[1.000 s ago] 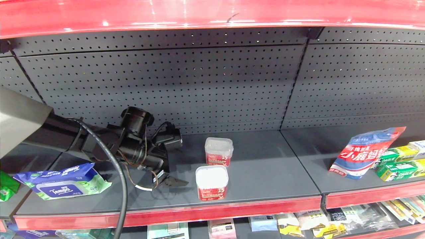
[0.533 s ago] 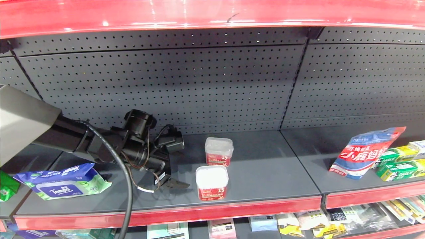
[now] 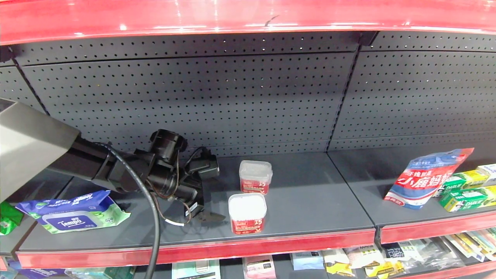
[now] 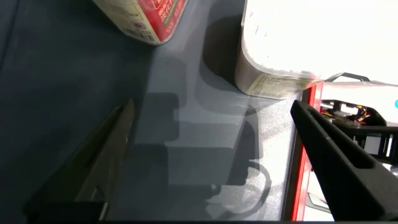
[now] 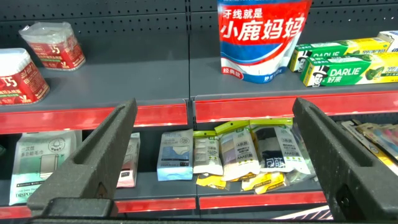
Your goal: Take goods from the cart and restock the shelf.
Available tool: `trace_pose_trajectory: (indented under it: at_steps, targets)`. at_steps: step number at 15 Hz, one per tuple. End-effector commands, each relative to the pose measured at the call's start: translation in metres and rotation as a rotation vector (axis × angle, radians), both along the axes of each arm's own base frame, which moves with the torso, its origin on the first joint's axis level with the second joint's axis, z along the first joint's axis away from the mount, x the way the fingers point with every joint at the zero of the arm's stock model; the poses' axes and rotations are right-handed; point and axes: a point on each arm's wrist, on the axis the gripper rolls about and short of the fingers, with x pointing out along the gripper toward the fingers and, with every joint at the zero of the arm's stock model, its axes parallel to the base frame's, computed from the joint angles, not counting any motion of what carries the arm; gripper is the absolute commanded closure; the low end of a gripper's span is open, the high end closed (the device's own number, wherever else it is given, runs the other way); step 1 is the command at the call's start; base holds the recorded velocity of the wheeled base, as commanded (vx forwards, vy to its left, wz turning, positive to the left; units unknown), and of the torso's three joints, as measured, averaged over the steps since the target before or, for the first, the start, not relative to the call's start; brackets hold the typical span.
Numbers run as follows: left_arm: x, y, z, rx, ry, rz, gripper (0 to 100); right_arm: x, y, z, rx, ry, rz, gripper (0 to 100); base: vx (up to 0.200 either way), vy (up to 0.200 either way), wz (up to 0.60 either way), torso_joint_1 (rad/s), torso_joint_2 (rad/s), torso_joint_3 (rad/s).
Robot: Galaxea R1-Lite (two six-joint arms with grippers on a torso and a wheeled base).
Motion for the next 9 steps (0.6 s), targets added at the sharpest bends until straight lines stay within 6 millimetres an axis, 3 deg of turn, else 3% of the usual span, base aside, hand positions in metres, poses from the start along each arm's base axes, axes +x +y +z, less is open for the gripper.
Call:
trace_pose_trajectory:
  at_steps: [1, 9]
  targets:
    - [-0.0006, -0.0027, -0.0012, 0.0, 0.005, -0.006, 0, 0.0001, 0.0, 0.0, -0.001, 0.001, 0.001, 0, 0.0, 0.0, 0.0, 0.0, 0.0, 0.0]
    - [-0.0002, -0.0034, -0.0018, 0.001, 0.004, -0.008, 0, 0.0001, 0.0, 0.0, -0.001, 0.001, 0.001, 0, 0.0, 0.0, 0.0, 0.0, 0.0, 0.0]
